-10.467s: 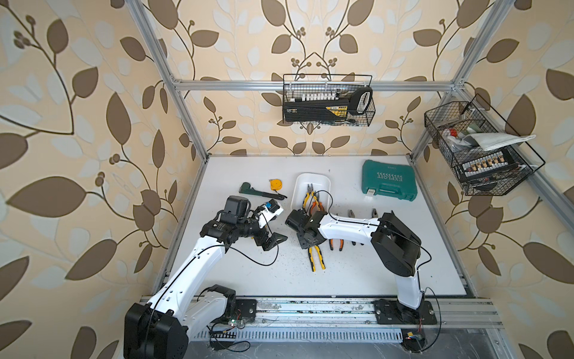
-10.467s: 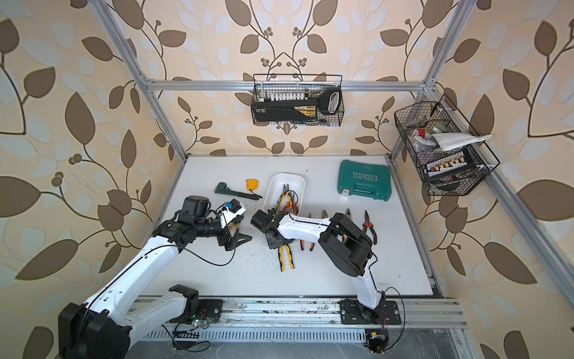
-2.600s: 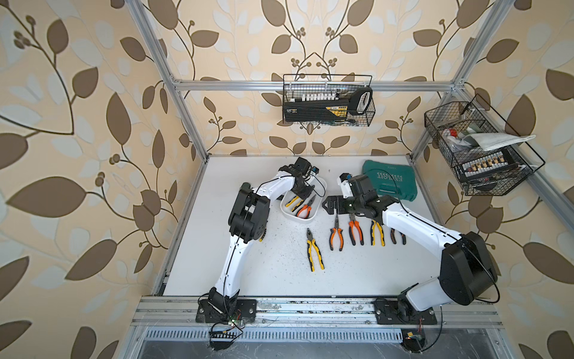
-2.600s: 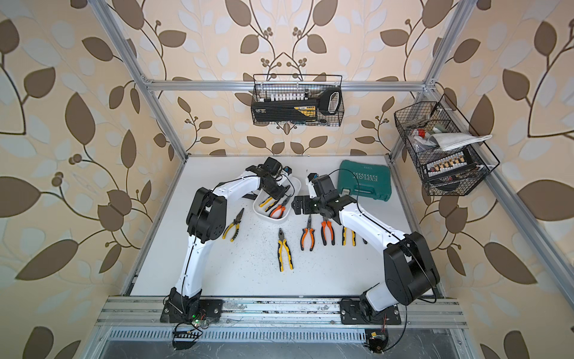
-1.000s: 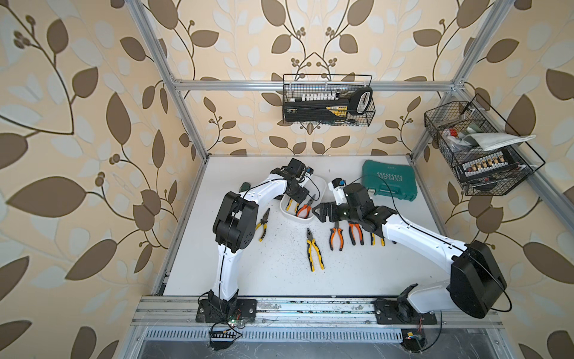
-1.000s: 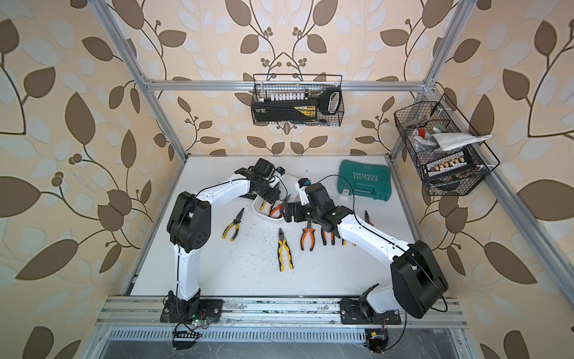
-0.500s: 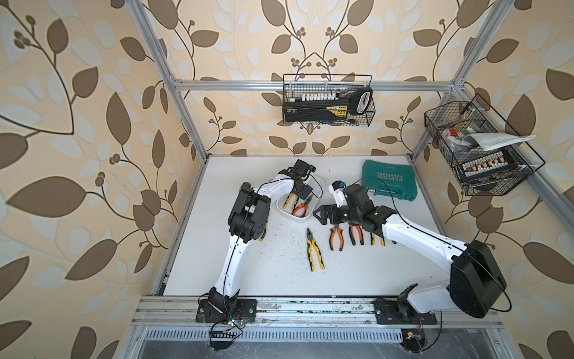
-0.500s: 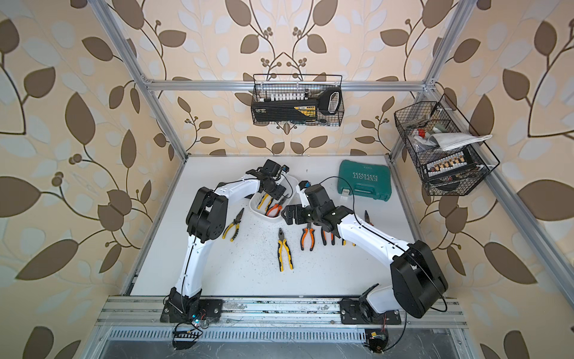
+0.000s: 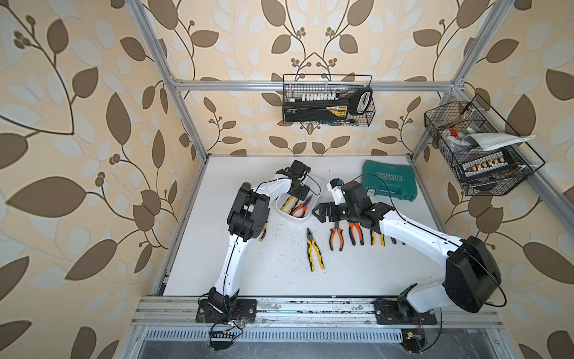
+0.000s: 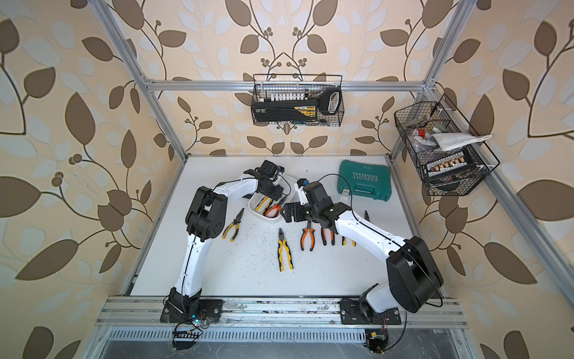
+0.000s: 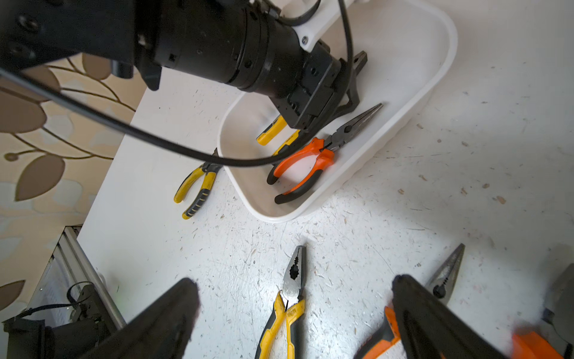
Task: Take the pliers out of the storage box
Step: Pick up the pliers from the storage box.
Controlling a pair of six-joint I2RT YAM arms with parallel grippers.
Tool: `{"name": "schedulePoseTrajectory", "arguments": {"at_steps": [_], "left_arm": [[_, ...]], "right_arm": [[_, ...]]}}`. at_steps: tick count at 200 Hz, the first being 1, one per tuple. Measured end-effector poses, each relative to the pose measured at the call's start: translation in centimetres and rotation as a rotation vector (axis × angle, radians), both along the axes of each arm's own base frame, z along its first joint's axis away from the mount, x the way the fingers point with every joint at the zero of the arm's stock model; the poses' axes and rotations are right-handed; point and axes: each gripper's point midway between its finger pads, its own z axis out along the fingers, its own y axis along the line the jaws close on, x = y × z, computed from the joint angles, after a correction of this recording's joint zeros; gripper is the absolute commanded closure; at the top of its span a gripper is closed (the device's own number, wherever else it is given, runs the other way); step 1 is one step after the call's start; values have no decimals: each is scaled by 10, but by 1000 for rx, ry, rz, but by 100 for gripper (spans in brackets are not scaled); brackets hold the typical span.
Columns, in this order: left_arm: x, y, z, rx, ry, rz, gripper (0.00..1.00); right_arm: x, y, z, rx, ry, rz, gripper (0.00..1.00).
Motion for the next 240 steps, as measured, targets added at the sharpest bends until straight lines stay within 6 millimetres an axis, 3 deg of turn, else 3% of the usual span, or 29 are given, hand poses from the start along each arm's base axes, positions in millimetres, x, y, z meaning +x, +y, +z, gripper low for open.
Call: {"name": "schedulePoseTrajectory", "arguments": {"at_steps": [82,132,147,177,209,240], "left_arm": [[-2,12,-1,87,-13,-35,40],[6,8,-3,82,-76,-75,72],[6,7,-2,85,-82,-76,77],[6,7,2,93,-78,-69,90],[-4,12,4,107,-17,-46,99],[-6,10,14,90,7,-31,100]], "right_arm": [[-1,1,-4,-3,14,4,0],[-4,-3,0,-7,10,-2,0],[-3,-4,3,-5,7,-14,1],[7,-22,-2,-4,42,-132,1],[24,-43,-12,-12,95,-264,1],[30,-46,-16,-9,123,-305,1]]}}
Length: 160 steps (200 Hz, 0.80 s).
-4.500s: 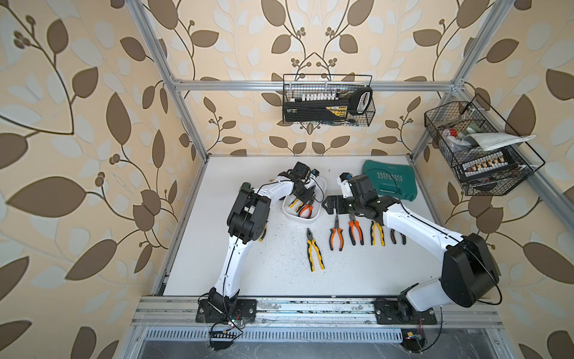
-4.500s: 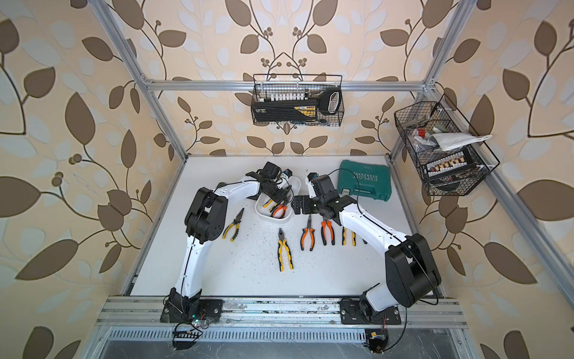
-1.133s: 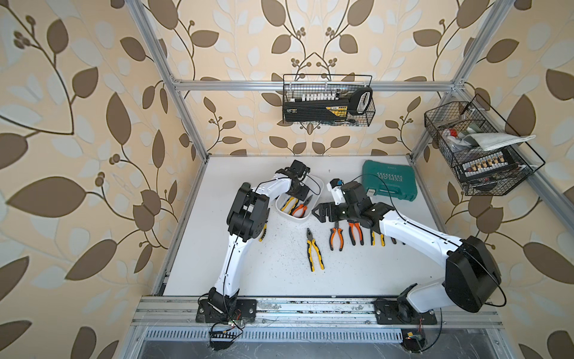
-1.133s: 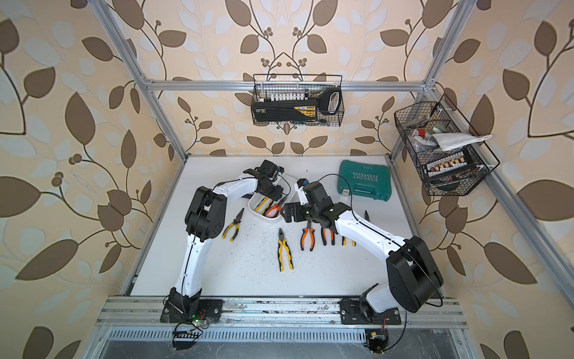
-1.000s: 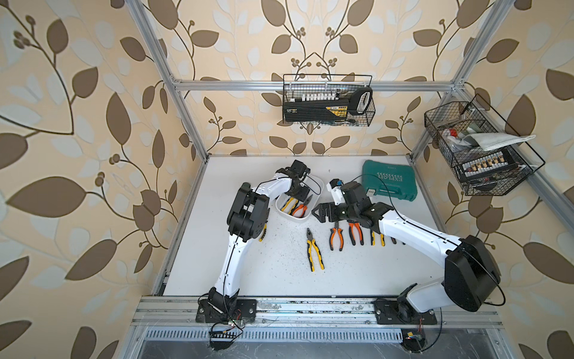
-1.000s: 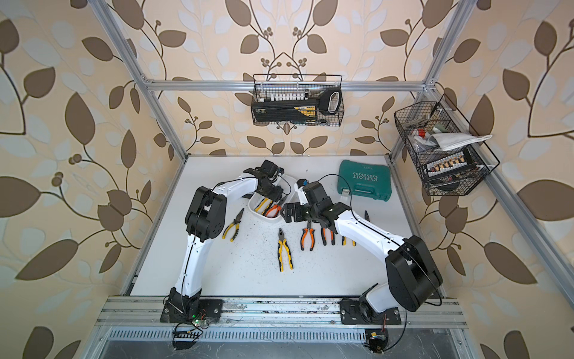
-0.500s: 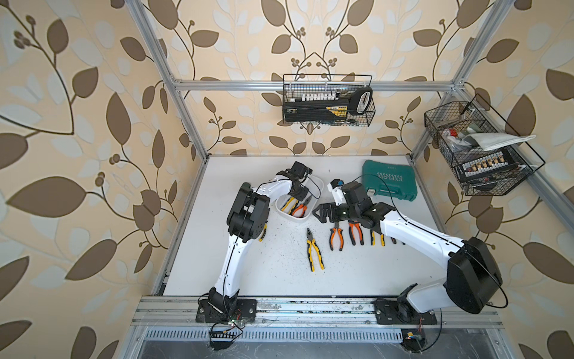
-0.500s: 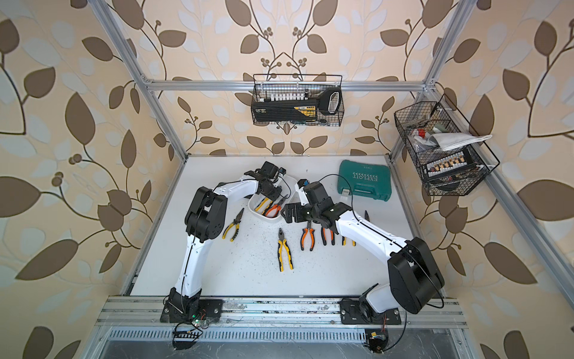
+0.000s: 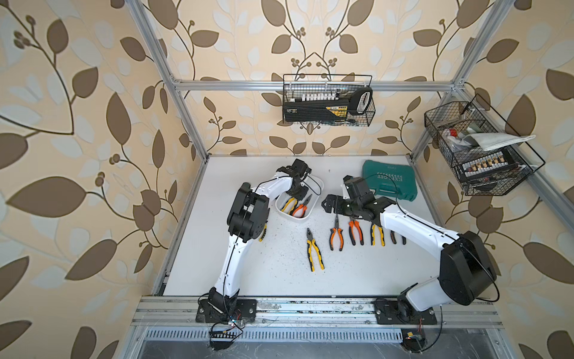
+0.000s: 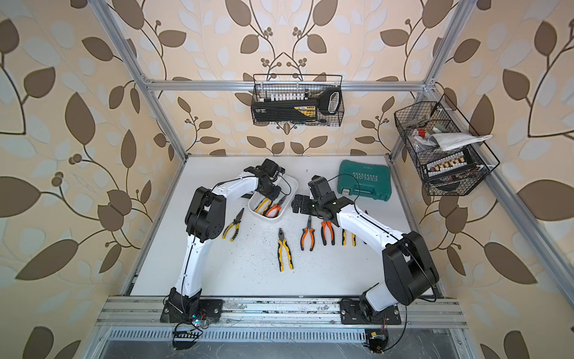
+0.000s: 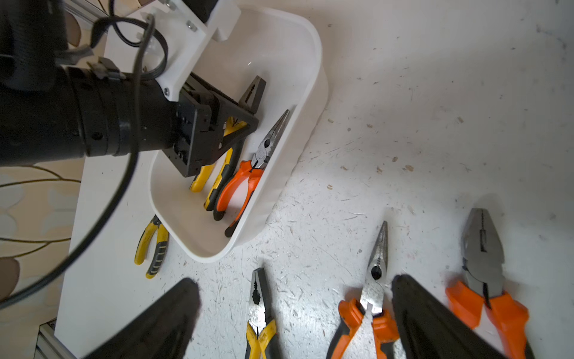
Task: Take the pliers out of the storage box
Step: Pick up the pliers from the storage box.
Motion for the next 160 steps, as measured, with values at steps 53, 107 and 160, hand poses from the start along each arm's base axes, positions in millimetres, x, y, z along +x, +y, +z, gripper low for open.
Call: {"name": "schedulePoseTrajectory", "arguments": {"at_steps": [53,107,160], "left_arm": [[-4,0,34,-25,-11,13,100],[-4,-3,73,-71,-50,11,100],[-10,-2,83,-70,-27,6,100]], "right_arm": [[0,0,0,10,8,-14,1],[0,0,0,14,11,-19,1],[0,0,0,15,9,-18,1]]}}
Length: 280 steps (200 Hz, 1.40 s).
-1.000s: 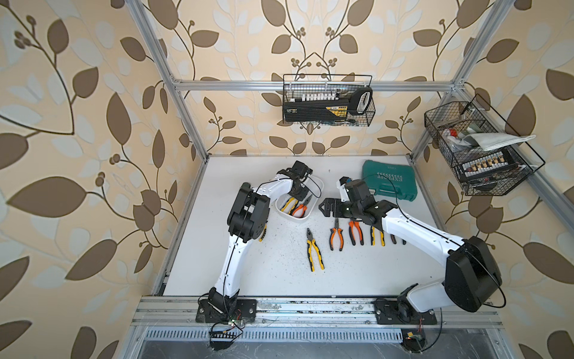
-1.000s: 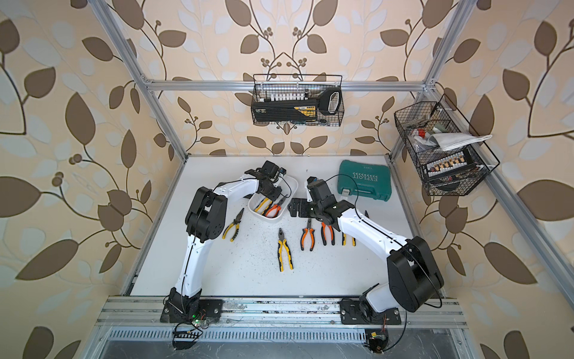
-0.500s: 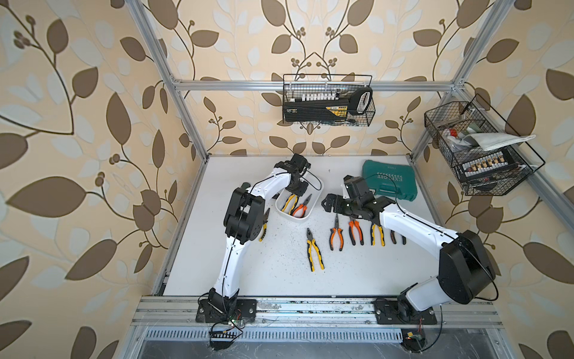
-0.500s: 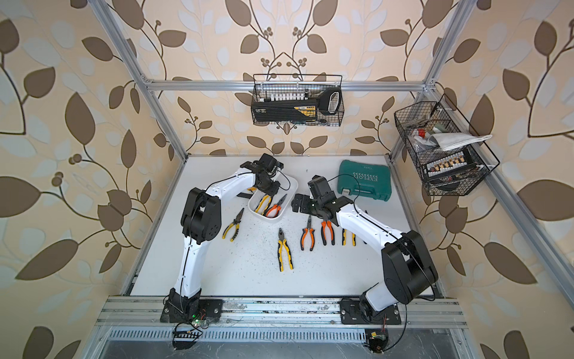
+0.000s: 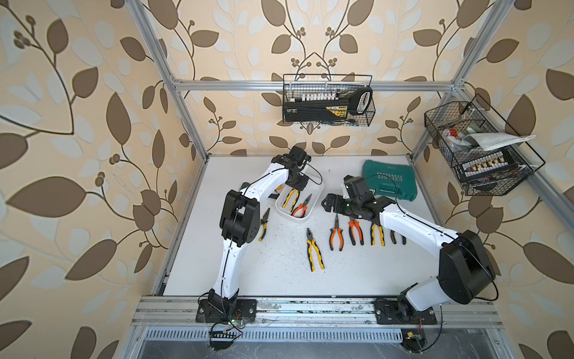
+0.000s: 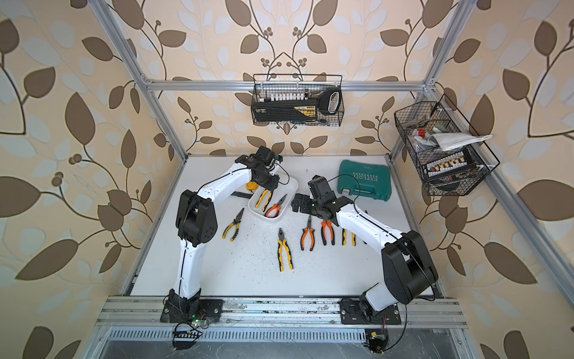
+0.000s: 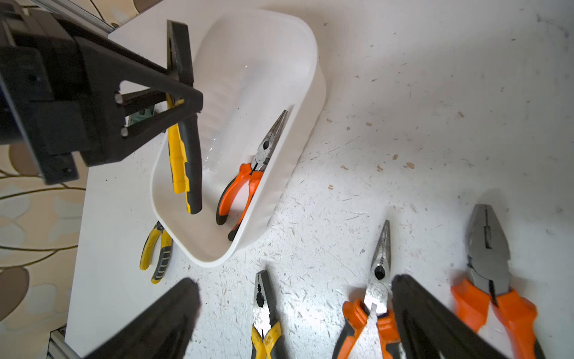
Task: Take the pliers out of the storage box
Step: Pick up the pliers from the storage box, then place the pliers at the center of the board.
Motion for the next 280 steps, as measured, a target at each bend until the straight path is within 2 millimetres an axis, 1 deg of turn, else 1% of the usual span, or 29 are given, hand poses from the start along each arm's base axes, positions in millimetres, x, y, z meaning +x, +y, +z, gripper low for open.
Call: {"name": "schedulePoseTrajectory", "arguments": {"at_steps": [19,34,59,75,87,97,114,132,152,171,191,208,228,259,280], "left_arm": [[-3,0,14,-13,-9,-4,100],[-8,2,29,-23,-18,-6,100],[-17,8,62,-46,-59,-7,100],[-27,13,82,-58,-81,-7,100],[-37,19,94,-65,-92,-7,100],[-45,24,102,-68,-98,-7,100],[-59,32,106,-64,-95,-6,100],[-76,43,100,-49,-72,-4,100],[-96,55,85,-21,-29,2,100],[-113,67,69,8,8,12,100],[-130,78,56,24,42,32,100],[-142,85,46,26,67,54,100],[-156,93,29,30,106,89,100],[-173,101,-2,38,180,146,100],[-178,101,-13,28,213,172,100]], "right_arm": [[0,0,0,1,-1,0,1],[1,0,1,3,-6,0,1],[3,2,3,11,-15,2,1],[3,5,5,17,-25,15,1],[2,14,9,31,-44,50,1],[1,25,14,46,-72,100,1],[-7,48,24,74,-124,196,1],[-23,76,35,105,-180,316,1],[-43,101,46,133,-233,431,1],[-63,119,51,139,-273,519,0],[-84,131,54,136,-296,589,1],[-98,136,57,133,-312,622,1],[-108,134,56,122,-320,630,0],[-114,125,50,90,-317,608,1],[-115,118,49,68,-313,584,1]]}}
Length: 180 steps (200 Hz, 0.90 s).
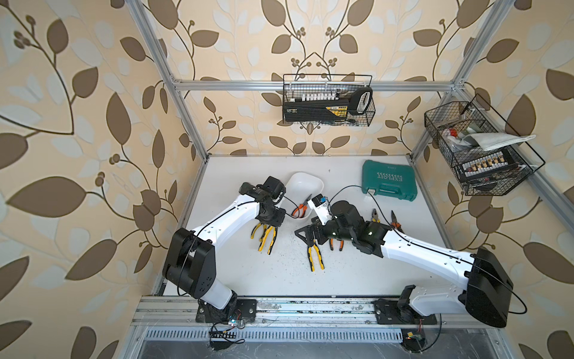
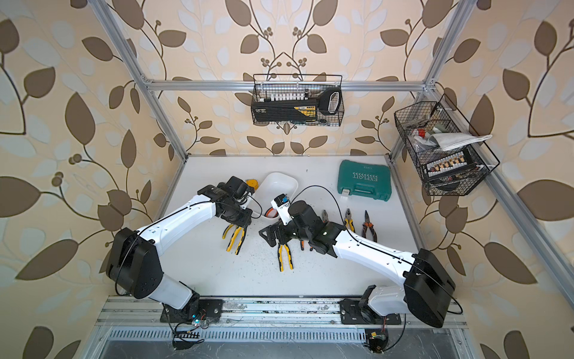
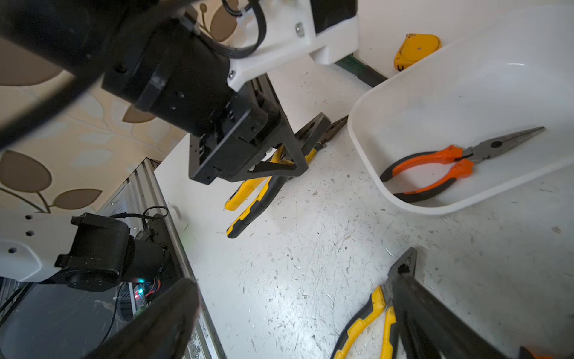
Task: Take the pliers out of the storage box
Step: Place the pliers at the center of the board.
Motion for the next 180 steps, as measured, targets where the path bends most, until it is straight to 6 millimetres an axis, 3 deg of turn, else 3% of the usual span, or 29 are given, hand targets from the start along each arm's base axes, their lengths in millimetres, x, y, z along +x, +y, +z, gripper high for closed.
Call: {"name": "schedulePoseTrajectory", "arguments": {"at_steps": [44,114,123,137,156,180], "left_arm": [[3,-5,-26,-7,39,32,100],[7,-10,-71,23,130,50,100],[6,-10,-75,27,142,54,95],[5,-10,-79,31,155,59,76],[4,-10,-80,30,159,61,60],[5,-11,-79,24,160,68,51]], "right_arm": [[0,-16,-2,-23,-6,-66,1],[3,-24,-8,-60,0,-106,1],[4,-25,-9,-63,-1,-110,1],[5,-25,-9,-66,-2,-117,1],[5,-27,-10,-71,-2,-126,1],[7,-30,-12,-86,-5,-142,1]]}}
